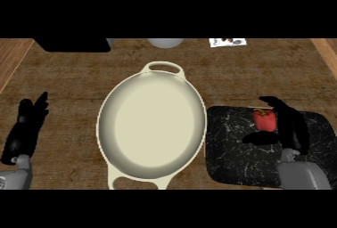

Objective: Pick the bell pepper from the tray and place it in the pot

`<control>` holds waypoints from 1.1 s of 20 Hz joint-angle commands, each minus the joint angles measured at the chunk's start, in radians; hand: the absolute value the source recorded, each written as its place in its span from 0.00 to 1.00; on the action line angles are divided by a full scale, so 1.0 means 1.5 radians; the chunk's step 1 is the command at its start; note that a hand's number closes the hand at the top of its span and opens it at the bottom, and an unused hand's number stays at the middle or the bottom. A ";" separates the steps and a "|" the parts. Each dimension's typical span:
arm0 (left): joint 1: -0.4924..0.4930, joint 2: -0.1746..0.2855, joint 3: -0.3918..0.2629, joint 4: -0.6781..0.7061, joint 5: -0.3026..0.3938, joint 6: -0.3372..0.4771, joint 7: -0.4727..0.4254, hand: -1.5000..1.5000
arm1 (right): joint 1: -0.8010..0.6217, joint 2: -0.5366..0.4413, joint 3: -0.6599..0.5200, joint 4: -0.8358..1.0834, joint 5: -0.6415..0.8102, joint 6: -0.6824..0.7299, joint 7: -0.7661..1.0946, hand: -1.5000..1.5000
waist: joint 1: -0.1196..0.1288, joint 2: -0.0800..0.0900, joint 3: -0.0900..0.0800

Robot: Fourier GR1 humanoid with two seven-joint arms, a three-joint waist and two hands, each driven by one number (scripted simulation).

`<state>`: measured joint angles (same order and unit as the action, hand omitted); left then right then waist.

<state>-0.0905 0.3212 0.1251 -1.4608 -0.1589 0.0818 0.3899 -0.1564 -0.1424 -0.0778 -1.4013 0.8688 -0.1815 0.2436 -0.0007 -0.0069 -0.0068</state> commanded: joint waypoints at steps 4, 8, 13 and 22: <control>0.002 -0.040 -0.015 0.026 -0.028 0.020 -0.021 0.50 | -0.044 0.006 0.018 0.051 0.093 -0.097 -0.003 1.00 | 0.003 0.005 0.005; 0.014 -0.020 0.011 -0.004 -0.014 -0.002 -0.026 0.50 | -0.005 -0.002 0.019 0.026 0.121 -0.135 -0.018 1.00 | 0.002 0.004 0.005; -0.002 -0.027 0.009 -0.006 -0.024 -0.006 0.008 0.50 | 0.062 0.023 0.051 -0.096 0.173 -0.151 0.027 1.00 | -0.001 0.004 0.004; 0.012 -0.006 0.025 -0.008 -0.019 -0.017 0.004 0.50 | 0.203 -0.162 0.140 -0.250 0.158 0.206 -0.027 1.00 | -0.015 -0.002 0.002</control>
<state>-0.0916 0.2969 0.1505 -1.4602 -0.1900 0.0652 0.3959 0.0449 -0.2978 0.0722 -1.6366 1.0900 -0.0472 0.2076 -0.0102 -0.0097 -0.0062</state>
